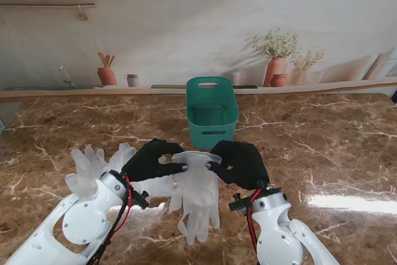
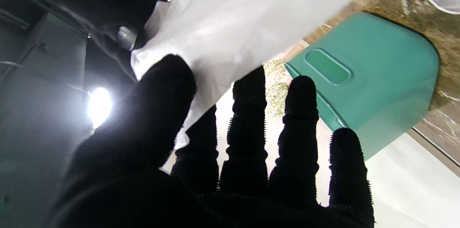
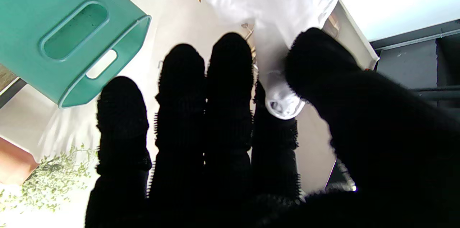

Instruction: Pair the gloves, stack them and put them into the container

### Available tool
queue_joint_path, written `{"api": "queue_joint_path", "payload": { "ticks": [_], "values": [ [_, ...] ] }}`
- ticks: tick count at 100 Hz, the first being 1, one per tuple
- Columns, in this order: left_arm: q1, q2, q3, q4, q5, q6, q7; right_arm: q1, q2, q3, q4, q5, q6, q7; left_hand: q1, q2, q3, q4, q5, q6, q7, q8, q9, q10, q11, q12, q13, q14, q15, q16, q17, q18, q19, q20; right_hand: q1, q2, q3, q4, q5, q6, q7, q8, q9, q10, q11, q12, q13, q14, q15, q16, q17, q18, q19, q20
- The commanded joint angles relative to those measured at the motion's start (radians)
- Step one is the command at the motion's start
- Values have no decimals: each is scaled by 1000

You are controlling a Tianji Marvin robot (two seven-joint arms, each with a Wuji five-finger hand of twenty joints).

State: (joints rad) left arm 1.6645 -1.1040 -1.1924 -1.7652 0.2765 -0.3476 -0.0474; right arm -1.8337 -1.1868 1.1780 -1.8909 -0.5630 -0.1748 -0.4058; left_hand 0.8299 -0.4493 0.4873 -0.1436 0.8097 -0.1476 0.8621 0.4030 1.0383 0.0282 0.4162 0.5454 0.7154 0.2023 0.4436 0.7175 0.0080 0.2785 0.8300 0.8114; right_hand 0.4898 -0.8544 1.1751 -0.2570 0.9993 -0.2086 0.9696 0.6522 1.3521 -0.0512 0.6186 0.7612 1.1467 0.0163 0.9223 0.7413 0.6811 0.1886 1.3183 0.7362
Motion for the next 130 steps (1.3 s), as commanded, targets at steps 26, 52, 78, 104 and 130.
{"api": "queue_joint_path", "payload": {
  "ticks": [26, 52, 78, 104, 130],
  "values": [
    [99, 26, -75, -103, -46, -58, -123, -94, 30, 65, -72, -10, -50, 100, 119, 100, -246, 23, 128, -8, -42, -141, 68, 1, 94, -22, 11, -6, 88, 67, -13, -8, 22, 0, -29, -18, 59, 18, 44, -5, 47, 4, 45, 26, 13, 6, 39, -7, 17, 10, -7, 12, 44, 23],
    [188, 53, -139, -188, -74, -107, -222, -197, 46, 112, -139, -38, -130, 147, 82, 43, -126, 9, 158, 38, -33, -178, 142, 10, 140, 69, 68, -6, 131, 125, 0, -5, 26, 11, -35, -24, 62, 18, 49, 3, 51, -2, 57, 27, 12, 3, 48, -4, 18, 9, 3, 13, 54, 24],
    [249, 78, -187, -229, -143, -129, -330, -292, 56, 152, -195, -59, -187, 181, 68, 36, -104, 0, 173, 73, -20, -176, 188, 12, 143, 59, 97, -3, 142, 125, -2, -7, 28, 9, -47, -26, 64, 17, 60, 20, 63, -13, 74, 31, 12, -4, 64, 3, 27, 7, 15, 15, 68, 25],
    [267, 87, -218, -226, -164, -86, -387, -270, 67, 136, -182, -3, -147, 265, 56, 23, -80, -6, 187, 111, 5, -150, 237, 20, 162, 56, 121, -9, 148, 123, 7, -12, 33, 7, -49, 0, 43, 24, 57, 19, 67, -21, 73, 30, 6, -13, 64, 2, 24, 2, 14, 15, 69, 22],
    [179, 79, -164, -137, -125, 26, -387, -135, 68, 75, -76, 79, -25, 317, 48, 24, -52, -10, 173, 108, 3, -146, 218, 22, 160, 48, 99, -8, 145, 121, -3, -14, 41, 7, -47, 7, 33, 26, 54, 22, 67, -25, 72, 31, 4, -19, 61, 3, 22, 0, 9, 13, 68, 18]
  ]
}}
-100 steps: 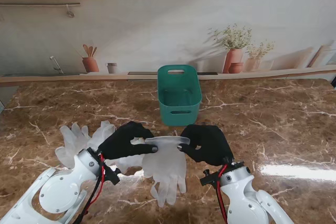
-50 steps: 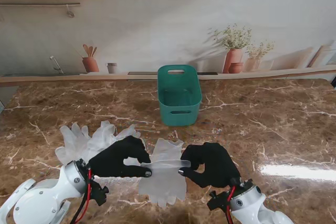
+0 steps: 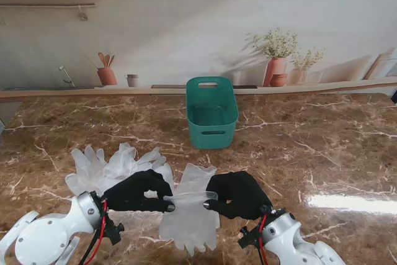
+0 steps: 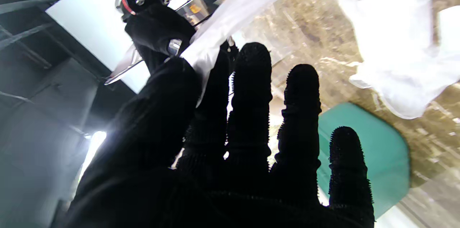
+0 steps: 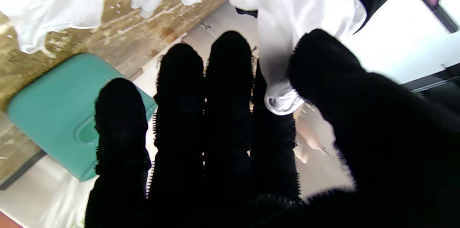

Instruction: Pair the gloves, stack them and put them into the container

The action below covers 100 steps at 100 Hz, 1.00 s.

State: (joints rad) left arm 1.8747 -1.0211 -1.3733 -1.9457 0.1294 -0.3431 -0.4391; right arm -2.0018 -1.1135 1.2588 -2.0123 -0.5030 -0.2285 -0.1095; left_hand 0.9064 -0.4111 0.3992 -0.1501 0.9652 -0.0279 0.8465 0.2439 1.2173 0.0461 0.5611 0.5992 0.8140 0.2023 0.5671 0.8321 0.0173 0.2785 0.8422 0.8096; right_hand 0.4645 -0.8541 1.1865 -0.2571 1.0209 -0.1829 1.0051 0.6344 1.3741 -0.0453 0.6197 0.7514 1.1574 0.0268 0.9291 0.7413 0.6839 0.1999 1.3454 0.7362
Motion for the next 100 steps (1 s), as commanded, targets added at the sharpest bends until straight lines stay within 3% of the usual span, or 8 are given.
{"api": "queue_joint_path", "payload": {
  "ticks": [1, 23, 44, 74, 100],
  "values": [
    [-36, -4, 21, 48, 25, 25, 7, 39, -6, -9, 51, 22, 34, 22, -28, -13, 37, -3, 16, -12, 18, 13, 38, 5, 15, -5, -2, -7, 21, 6, -13, -14, 29, 8, -21, 7, 22, 26, 33, -4, 32, -8, 50, 25, 3, -9, 50, -8, 15, 0, 6, 2, 41, 18],
    [-167, -25, 120, 151, 132, 123, 94, 207, -21, -87, 212, 83, 133, 15, -22, -7, 44, -5, 0, -15, 19, 33, 12, 16, 36, 9, -25, 1, 31, 15, -16, -17, 38, 13, -19, 10, 18, 25, 31, -6, 32, -10, 45, 26, 2, -11, 42, -6, 13, -1, -5, 1, 37, 16],
    [-293, -48, 234, 258, 252, 205, 205, 319, -37, -148, 332, 92, 178, -25, -26, -9, 53, -7, 1, -21, 17, 52, 7, 24, 55, 20, -29, 9, 49, 25, -5, -17, 74, 32, -22, 22, 14, 19, 28, -5, 31, -11, 35, 25, 2, -12, 24, -6, 13, 0, -28, 0, 32, 15],
    [-463, -68, 398, 411, 368, 260, 291, 443, -67, -236, 497, 78, 251, -108, -44, -19, 81, -13, 4, -31, 14, 65, 9, 19, 61, 22, -28, 5, 57, 24, -5, -20, 92, 35, -24, 28, 13, 16, 23, -10, 29, -9, 33, 23, 5, -12, 16, -10, 21, 2, -33, -3, 34, 16],
    [-525, -74, 450, 472, 418, 300, 317, 500, -82, -279, 584, 72, 282, -147, -54, -22, 96, -18, 4, -37, 12, 65, 10, 16, 60, 21, -25, 1, 59, 21, -4, -21, 95, 32, -24, 33, 8, 14, 20, -12, 27, -8, 29, 22, 5, -13, 13, -13, 22, 0, -34, -4, 34, 15]
  ]
}}
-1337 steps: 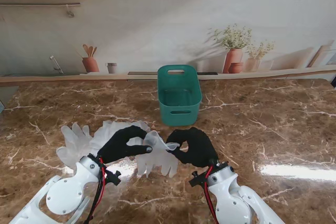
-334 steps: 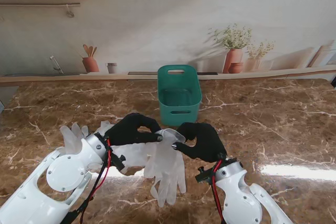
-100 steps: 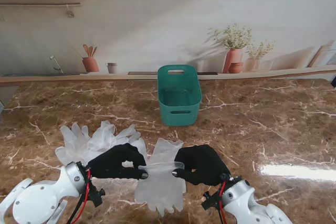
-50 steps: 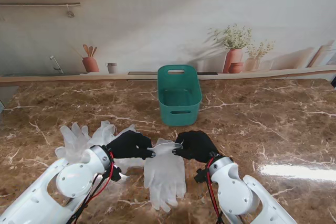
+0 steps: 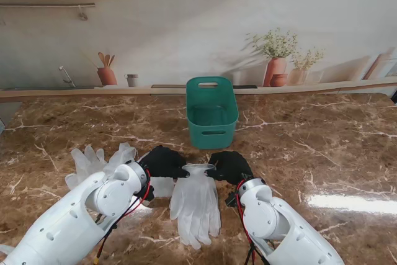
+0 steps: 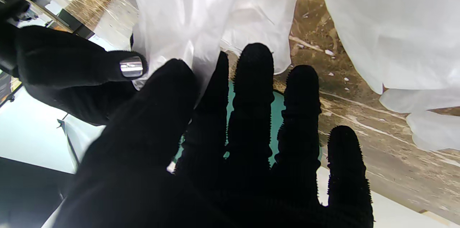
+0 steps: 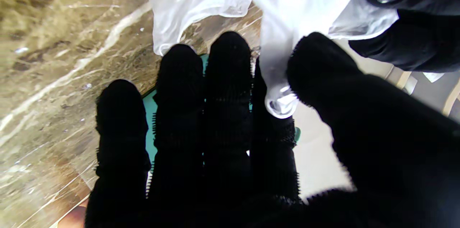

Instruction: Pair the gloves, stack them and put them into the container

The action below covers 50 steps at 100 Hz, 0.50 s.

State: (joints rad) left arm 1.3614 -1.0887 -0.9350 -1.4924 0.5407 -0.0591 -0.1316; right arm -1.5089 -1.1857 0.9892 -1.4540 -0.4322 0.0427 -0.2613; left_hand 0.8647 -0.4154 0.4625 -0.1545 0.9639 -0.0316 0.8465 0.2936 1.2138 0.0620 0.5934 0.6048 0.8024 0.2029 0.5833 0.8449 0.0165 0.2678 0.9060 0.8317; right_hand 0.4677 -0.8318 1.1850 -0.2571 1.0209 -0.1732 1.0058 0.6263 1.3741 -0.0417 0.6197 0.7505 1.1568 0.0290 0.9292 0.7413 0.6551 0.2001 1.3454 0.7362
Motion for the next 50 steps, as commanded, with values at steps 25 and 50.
{"api": "queue_joint_path", "payload": {
  "ticks": [25, 50],
  "values": [
    [-54, -20, 64, 77, 43, 53, 64, 57, -21, -52, 91, -25, 33, -28, -31, -19, 42, -19, 6, -50, 3, -6, 8, -17, 18, 8, -13, -10, 43, 5, 9, -16, 46, 10, -29, 18, 2, 14, 16, -28, 23, 2, 22, 13, 6, -12, 10, -20, 21, -2, -7, -8, 32, 14],
    [-99, -39, 115, 158, 33, 73, 115, 93, -20, -90, 141, -88, 62, -53, -37, -19, 42, -21, -1, -64, -2, -38, -10, -21, 1, -7, -23, -10, 29, -7, 13, -18, 63, 10, -32, 23, -14, 14, 7, -43, 10, -3, 8, 6, 3, -16, -1, -28, 14, -7, -10, -17, 25, 9]
  ]
}}
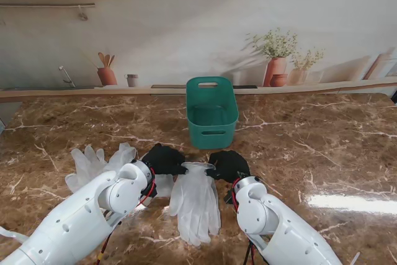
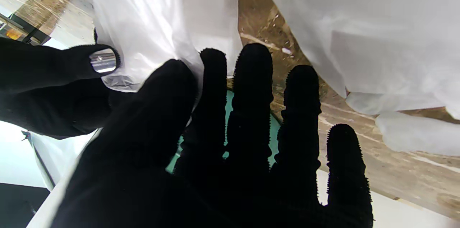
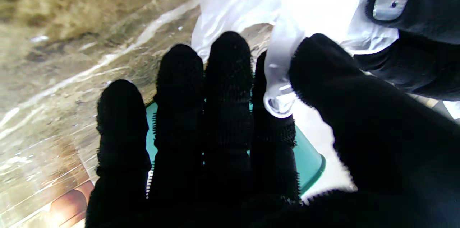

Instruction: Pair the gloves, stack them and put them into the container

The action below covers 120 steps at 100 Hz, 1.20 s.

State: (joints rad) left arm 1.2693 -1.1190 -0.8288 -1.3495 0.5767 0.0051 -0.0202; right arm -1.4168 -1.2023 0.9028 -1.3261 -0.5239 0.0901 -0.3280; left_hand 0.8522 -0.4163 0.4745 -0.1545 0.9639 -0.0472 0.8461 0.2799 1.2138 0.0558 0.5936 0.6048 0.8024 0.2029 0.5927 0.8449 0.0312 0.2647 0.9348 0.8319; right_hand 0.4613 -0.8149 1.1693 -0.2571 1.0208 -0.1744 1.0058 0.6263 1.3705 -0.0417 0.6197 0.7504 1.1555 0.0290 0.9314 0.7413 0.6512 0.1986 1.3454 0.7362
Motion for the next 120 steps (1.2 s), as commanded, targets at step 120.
{"api": "queue_joint_path", "payload": {
  "ticks": [120],
  "values": [
    [392, 6, -354, -358, 108, -7, 116, 107, 39, -160, -16, -279, 191, 59, -203, 80, -98, 69, -363, 103, -623, -100, -737, -6, -332, -369, -479, -114, -395, -445, -66, -229, -475, -440, -115, 70, -198, 135, -281, 112, -613, -75, -472, 2, -330, -369, -246, -19, -617, -348, -136, -81, -299, -180]
  ]
}}
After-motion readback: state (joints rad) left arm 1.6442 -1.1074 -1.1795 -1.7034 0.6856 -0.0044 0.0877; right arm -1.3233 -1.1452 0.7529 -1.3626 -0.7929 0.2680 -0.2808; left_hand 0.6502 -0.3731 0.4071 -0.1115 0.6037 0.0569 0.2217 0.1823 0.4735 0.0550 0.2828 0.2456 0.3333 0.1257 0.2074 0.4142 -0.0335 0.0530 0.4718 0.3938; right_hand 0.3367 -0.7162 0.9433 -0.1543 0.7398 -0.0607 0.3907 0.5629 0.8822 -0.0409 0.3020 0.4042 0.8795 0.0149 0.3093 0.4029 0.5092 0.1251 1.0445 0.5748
